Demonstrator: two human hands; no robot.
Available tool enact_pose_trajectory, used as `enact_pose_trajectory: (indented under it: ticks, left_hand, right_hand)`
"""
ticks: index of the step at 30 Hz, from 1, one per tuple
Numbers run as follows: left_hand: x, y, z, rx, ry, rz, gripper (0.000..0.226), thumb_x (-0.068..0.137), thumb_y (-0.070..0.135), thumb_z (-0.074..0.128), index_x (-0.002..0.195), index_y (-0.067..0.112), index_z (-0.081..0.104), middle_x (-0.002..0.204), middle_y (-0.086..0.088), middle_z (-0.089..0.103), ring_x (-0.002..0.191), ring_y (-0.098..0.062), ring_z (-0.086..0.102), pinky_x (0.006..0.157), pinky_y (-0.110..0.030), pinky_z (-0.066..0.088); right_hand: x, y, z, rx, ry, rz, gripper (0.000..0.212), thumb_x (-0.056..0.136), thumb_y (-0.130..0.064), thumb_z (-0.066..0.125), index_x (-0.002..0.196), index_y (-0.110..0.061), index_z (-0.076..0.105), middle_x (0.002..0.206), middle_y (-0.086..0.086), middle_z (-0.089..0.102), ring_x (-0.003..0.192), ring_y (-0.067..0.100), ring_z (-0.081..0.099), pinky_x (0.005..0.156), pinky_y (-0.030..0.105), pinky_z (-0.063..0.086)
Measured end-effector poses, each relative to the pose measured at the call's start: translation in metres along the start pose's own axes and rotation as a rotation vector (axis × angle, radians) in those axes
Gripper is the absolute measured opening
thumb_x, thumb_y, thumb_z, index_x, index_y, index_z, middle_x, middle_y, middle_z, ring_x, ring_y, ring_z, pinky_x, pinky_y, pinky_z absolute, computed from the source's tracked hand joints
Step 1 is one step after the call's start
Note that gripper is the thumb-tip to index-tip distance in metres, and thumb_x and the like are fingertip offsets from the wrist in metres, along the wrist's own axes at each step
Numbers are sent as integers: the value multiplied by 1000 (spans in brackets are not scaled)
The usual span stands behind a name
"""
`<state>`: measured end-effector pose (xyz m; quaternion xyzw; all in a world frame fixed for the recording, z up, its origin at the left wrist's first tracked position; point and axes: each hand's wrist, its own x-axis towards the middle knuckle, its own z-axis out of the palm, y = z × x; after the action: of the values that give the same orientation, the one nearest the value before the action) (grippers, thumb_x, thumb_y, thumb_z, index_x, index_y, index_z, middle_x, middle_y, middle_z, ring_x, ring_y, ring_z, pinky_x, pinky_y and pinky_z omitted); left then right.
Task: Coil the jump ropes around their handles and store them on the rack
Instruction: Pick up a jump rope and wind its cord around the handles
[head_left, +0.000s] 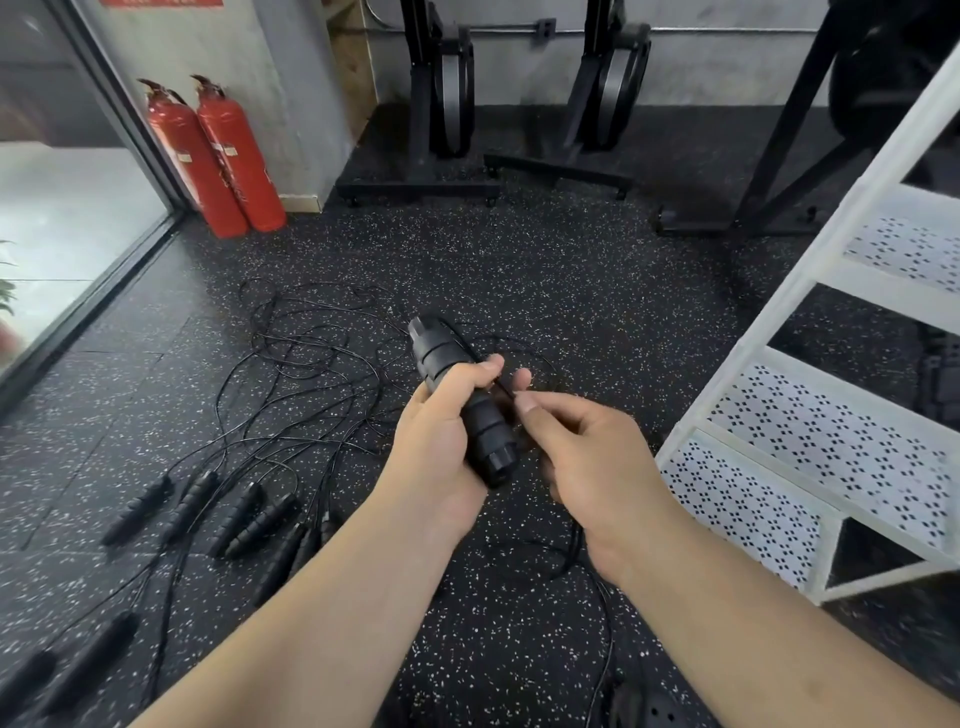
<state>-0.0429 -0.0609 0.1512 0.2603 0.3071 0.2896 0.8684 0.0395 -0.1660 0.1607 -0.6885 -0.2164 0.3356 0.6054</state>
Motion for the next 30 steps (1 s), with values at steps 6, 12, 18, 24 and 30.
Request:
enact_pose_trajectory:
  ticks: [6, 12, 18, 24, 30]
  left_hand:
    - [11, -3, -1, 11, 213, 60, 33, 86, 16, 82, 114, 15, 63, 80, -3, 66, 68, -16, 64, 62, -32, 58]
    - [13, 0, -4, 35, 313, -59, 57, 72, 49, 93, 113, 20, 66, 92, -2, 67, 75, -23, 68, 73, -38, 62]
    - [4, -7, 9, -29, 321, -138, 60, 78, 60, 88, 112, 13, 72, 94, -8, 78, 87, -29, 79, 87, -46, 64]
    - [-4, -7, 15, -114, 246, -187, 51, 84, 56, 84, 97, 8, 73, 86, -12, 78, 80, -27, 79, 76, -38, 64]
    - [-1, 0, 9, -8, 210, -80, 81, 80, 73, 74, 134, 13, 67, 121, -15, 78, 114, -30, 76, 114, -47, 49]
  right_hand:
    - [-9, 8, 11, -169, 19, -46, 28, 109, -31, 55, 99, -34, 81, 78, -19, 69, 68, 0, 56, 69, 26, 42]
    - [-27, 20, 20, -626, -65, -322, 37, 109, -56, 34, 132, -37, 55, 117, -20, 46, 106, 1, 54, 92, 25, 46]
    - [-13, 26, 14, -594, 19, -341, 37, 105, -62, 41, 137, -42, 43, 110, -17, 68, 95, 10, 66, 80, 38, 50]
    - [1, 22, 5, -725, 23, -536, 36, 104, -58, 53, 133, -38, 58, 105, -16, 70, 86, 11, 67, 75, 37, 54]
    - [19, 11, -13, -643, -4, -503, 22, 102, -47, 66, 121, -37, 67, 87, -19, 69, 80, -3, 65, 70, 12, 46]
